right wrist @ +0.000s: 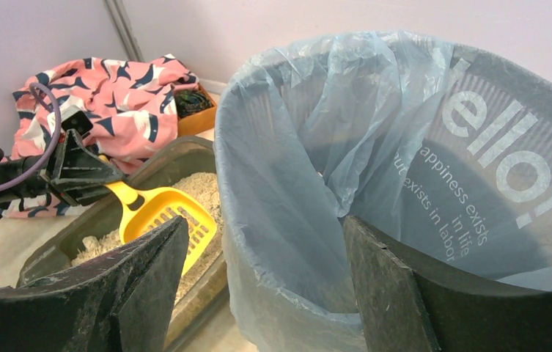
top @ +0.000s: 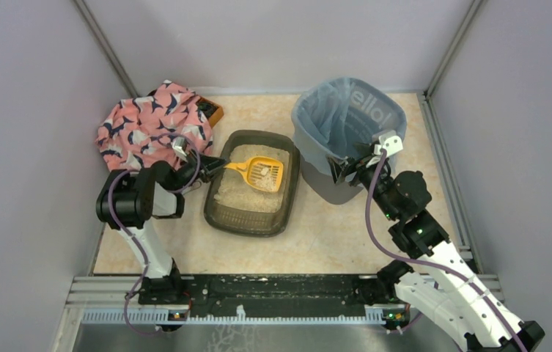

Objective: Clean the litter box

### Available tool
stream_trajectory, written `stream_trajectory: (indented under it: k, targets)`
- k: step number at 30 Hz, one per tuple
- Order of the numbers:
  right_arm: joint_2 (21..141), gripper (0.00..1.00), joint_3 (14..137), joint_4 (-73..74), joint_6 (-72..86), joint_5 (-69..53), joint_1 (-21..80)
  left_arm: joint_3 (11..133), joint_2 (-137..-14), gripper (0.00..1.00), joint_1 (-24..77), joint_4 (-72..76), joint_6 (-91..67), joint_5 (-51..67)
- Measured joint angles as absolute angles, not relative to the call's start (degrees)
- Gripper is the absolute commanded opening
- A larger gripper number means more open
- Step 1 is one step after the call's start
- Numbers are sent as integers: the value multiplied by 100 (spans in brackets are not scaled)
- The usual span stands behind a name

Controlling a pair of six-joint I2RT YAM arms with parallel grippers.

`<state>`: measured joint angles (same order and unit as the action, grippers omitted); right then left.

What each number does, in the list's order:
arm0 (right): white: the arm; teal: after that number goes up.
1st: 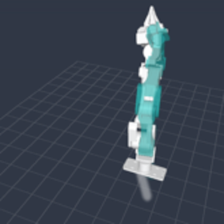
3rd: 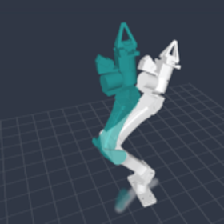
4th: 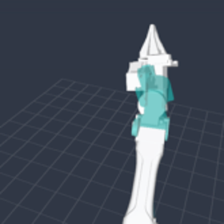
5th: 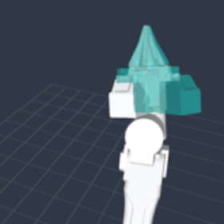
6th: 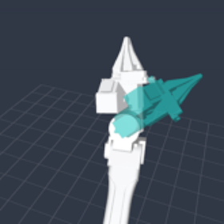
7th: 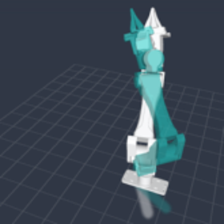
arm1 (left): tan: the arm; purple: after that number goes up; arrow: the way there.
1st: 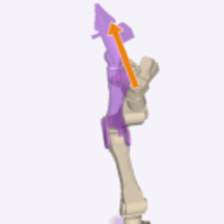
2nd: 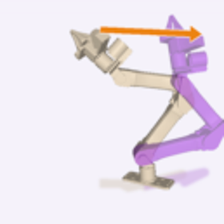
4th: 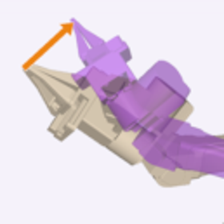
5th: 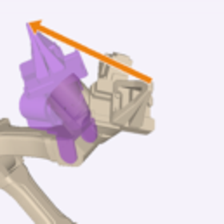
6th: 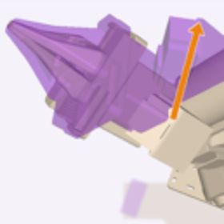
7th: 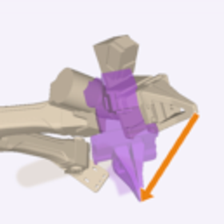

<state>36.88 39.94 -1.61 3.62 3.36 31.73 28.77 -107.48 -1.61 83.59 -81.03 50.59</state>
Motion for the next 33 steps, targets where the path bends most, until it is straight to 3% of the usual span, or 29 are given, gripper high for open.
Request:
stream_trajectory:
  k: [33]
  targets:
    - [3671,78,4025,-71,362,311,3173,2165,-10481,0,-467,8527,-7990,5179]
